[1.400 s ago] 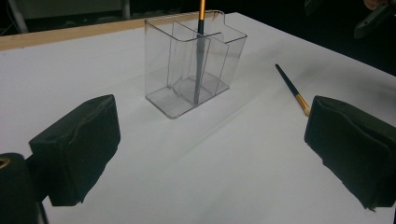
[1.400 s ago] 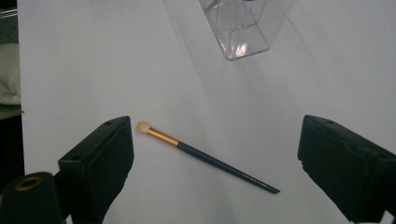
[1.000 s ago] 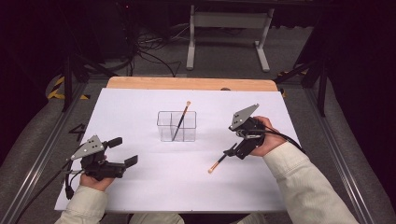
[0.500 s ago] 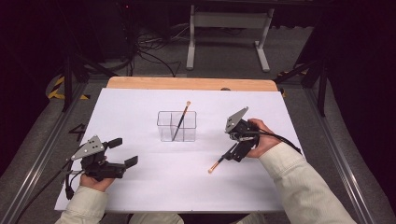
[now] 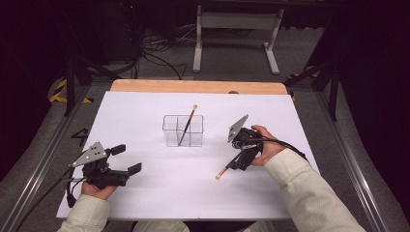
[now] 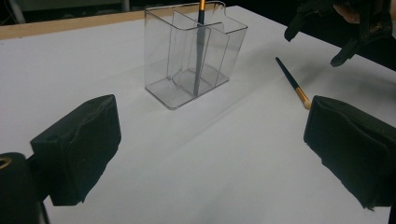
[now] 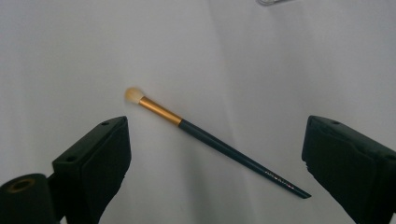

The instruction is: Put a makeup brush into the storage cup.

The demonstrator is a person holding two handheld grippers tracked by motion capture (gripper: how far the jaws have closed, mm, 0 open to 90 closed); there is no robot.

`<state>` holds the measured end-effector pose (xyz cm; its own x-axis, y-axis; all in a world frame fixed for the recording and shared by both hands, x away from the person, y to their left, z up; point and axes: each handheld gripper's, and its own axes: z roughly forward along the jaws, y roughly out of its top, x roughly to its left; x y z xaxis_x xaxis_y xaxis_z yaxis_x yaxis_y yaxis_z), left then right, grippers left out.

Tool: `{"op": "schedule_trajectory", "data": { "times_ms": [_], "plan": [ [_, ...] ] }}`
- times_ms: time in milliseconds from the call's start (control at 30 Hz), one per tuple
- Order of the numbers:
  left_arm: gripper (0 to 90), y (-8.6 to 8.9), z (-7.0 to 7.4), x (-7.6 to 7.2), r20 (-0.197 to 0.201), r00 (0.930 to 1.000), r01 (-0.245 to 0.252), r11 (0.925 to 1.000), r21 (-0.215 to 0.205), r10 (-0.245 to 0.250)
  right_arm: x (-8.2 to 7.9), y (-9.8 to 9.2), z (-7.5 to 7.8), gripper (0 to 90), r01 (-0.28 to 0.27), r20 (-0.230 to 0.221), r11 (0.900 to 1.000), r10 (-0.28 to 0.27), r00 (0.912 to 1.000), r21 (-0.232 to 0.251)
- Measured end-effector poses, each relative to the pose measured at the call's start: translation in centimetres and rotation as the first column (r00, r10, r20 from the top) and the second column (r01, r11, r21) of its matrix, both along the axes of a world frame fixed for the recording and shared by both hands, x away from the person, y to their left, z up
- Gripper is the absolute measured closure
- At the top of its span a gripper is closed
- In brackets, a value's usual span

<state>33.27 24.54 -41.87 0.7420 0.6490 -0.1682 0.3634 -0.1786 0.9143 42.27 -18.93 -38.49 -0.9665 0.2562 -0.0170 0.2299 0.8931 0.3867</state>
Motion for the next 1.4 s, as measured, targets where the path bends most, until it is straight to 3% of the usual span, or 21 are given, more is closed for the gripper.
{"op": "schedule_trajectory", "data": {
  "times_ms": [467, 967, 1400],
  "plan": [
    [4.8, -0.4, -0.2, 0.2, -0.011, 0.9998, 0.014, 0.9999, 0.009, -0.014, 0.5, 0.4, -1.5, 13.0, -0.025, -0.027, 0.997, 0.023, 0.9994, -0.071],
    [4.9, -0.4, -0.3, 0.1, -0.013, 0.9999, 0.01, 0.9999, 0.011, -0.009, 0.6, 1.0, -2.5, 17.8, -0.051, -0.041, 0.993, 0.047, 0.9981, -0.109],
    [5.3, -0.4, -0.4, 0.2, -0.014, 0.9998, 0.016, 0.9998, 0.015, -0.016, 0.9, 1.3, -3.3, 25.5, -0.089, -0.083, 0.986, 0.078, 0.9935, -0.143]
  ]
}}
